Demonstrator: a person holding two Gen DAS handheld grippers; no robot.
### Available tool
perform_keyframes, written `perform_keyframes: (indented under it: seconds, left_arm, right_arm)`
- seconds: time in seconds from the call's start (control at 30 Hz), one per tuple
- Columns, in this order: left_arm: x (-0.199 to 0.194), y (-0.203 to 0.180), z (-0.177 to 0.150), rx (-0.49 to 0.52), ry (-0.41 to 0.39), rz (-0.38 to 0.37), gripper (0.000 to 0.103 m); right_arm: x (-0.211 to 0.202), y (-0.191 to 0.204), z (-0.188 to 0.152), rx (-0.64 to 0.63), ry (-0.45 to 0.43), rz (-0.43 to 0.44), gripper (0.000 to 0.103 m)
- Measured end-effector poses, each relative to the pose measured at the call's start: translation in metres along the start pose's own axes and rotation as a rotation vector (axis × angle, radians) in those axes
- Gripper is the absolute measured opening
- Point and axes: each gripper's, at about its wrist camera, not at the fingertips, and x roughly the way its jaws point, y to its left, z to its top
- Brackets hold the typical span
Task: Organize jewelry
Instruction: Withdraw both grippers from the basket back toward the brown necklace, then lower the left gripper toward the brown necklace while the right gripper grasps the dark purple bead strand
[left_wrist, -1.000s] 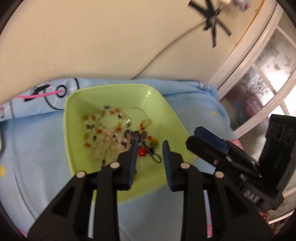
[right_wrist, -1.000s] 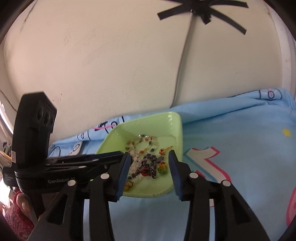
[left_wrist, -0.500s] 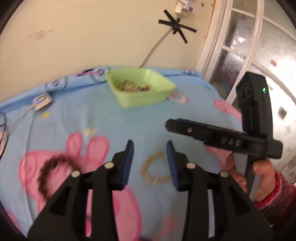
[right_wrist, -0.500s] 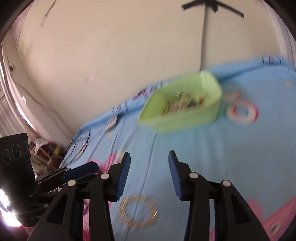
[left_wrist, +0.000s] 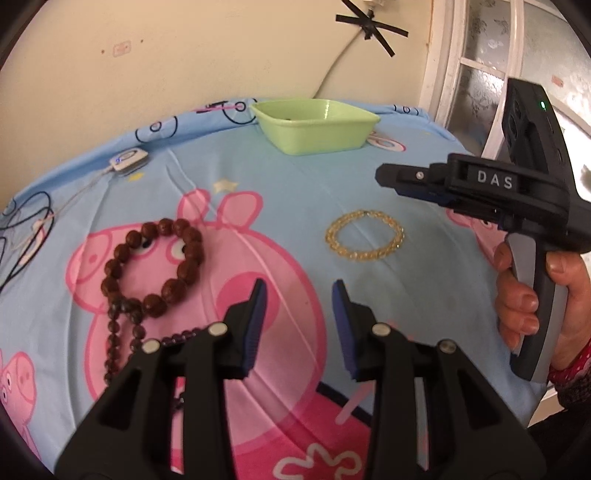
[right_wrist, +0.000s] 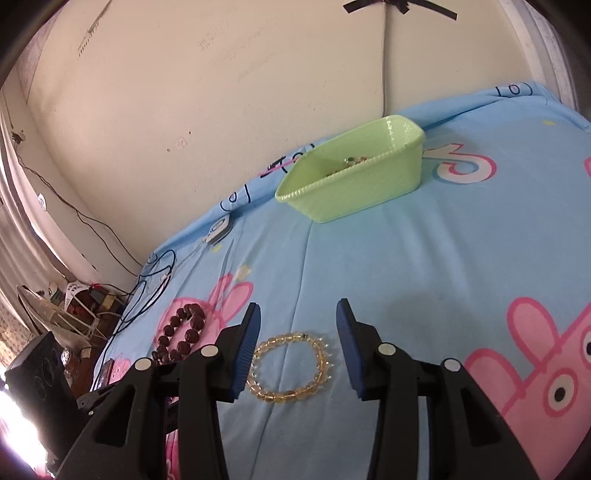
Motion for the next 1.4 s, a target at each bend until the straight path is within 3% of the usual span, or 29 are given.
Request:
perform_keyframes:
  seconds: [0.37,0.47,0.5,1.4]
  left_arm:
    - [-0.021,-0.008,-0.003,0.022,-0.106,0.104,0.035]
    - [-0.028,-0.010,-0.004,0.023,-0.141,0.129,0.055]
    - [-0.031,-0.010,-0.005,0.026,-0.153,0.135,0.058]
    - [-0.042,0.004,-0.007,-0.054,-0.208,0.121,0.058]
  right_arm:
    - [0.004,0.002,0.001,-0.012,0.019,0.003,0.018]
    - [0.005,0.002,0.001,-0.015,0.023,0.004,0.018]
    - [0.005,0.002,0.002,-0.015,0.023,0.005,0.018]
    - [0.008,0.005,0.000,-0.021,0.042,-0.046,0.018]
